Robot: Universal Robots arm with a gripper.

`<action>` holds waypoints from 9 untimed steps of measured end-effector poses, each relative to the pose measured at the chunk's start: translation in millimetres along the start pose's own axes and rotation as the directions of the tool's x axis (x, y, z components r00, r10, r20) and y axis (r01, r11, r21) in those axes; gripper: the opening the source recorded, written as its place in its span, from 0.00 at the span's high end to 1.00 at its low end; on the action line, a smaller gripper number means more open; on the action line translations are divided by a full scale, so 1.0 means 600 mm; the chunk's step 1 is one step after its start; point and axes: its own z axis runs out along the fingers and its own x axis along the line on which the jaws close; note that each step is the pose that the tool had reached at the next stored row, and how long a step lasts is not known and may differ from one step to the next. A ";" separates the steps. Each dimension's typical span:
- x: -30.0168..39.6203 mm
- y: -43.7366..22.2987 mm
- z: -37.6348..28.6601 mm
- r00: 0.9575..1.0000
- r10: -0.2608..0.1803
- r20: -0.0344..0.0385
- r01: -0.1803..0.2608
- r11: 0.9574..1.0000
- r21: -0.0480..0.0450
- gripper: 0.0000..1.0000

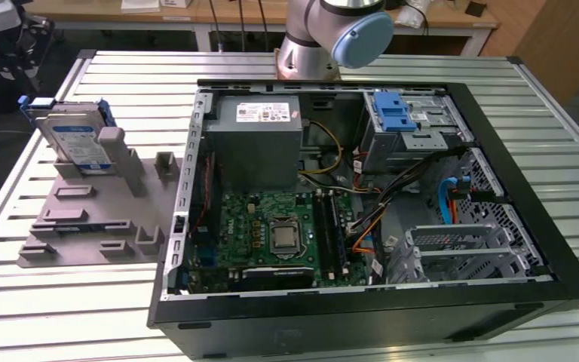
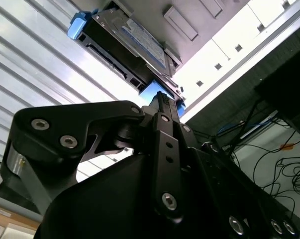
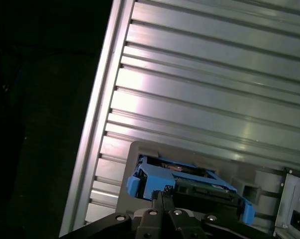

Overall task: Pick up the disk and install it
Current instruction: 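Pick up the disk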

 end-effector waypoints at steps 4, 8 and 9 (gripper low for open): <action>0.000 0.000 0.000 0.999 -0.035 -0.001 0.035 0.999 0.000 0.89; 0.000 0.000 0.000 0.997 -0.071 -0.002 0.071 0.997 0.000 0.89; 0.000 0.000 0.000 0.997 -0.080 -0.002 0.080 0.997 0.000 0.89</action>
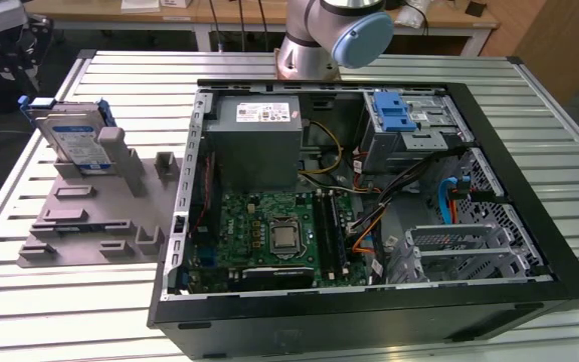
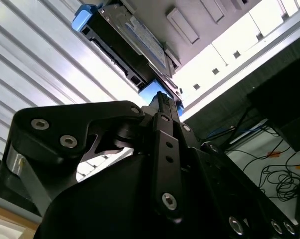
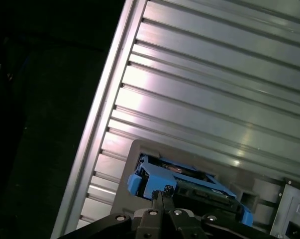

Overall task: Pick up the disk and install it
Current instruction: 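Pick up the disk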

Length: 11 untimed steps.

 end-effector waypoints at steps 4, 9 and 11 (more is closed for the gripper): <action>0.000 0.000 0.000 0.999 -0.039 -0.001 0.039 0.999 0.000 0.89; 0.000 0.000 0.000 0.994 -0.106 -0.002 0.106 0.994 0.000 0.89; 0.000 0.000 0.000 0.992 -0.124 -0.003 0.124 0.992 0.000 0.89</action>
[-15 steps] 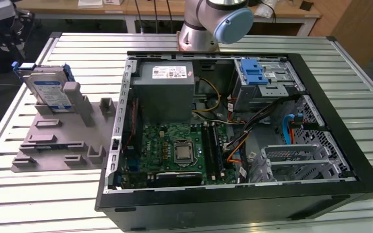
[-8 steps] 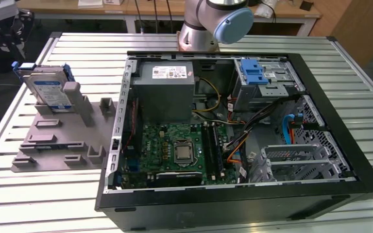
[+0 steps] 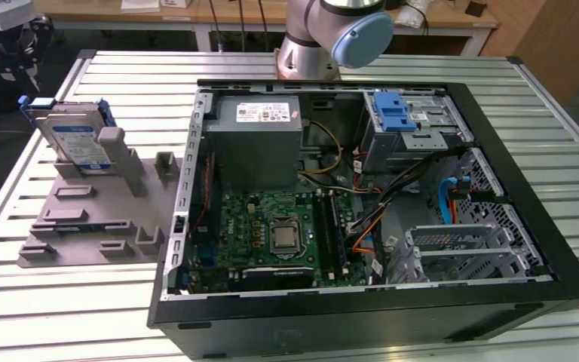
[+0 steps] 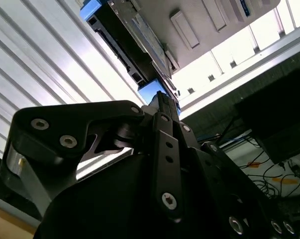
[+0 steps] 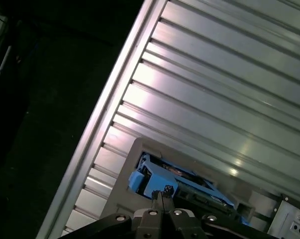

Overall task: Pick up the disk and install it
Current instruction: 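Pick up the disk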

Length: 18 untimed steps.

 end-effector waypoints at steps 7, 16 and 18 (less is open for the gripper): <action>0.000 0.000 0.000 0.998 -0.063 -0.001 0.063 0.998 0.000 0.89; 0.000 0.000 0.000 0.990 -0.140 -0.003 0.140 0.990 0.000 0.89; 0.000 0.000 0.000 0.987 -0.159 -0.003 0.159 0.987 0.000 0.89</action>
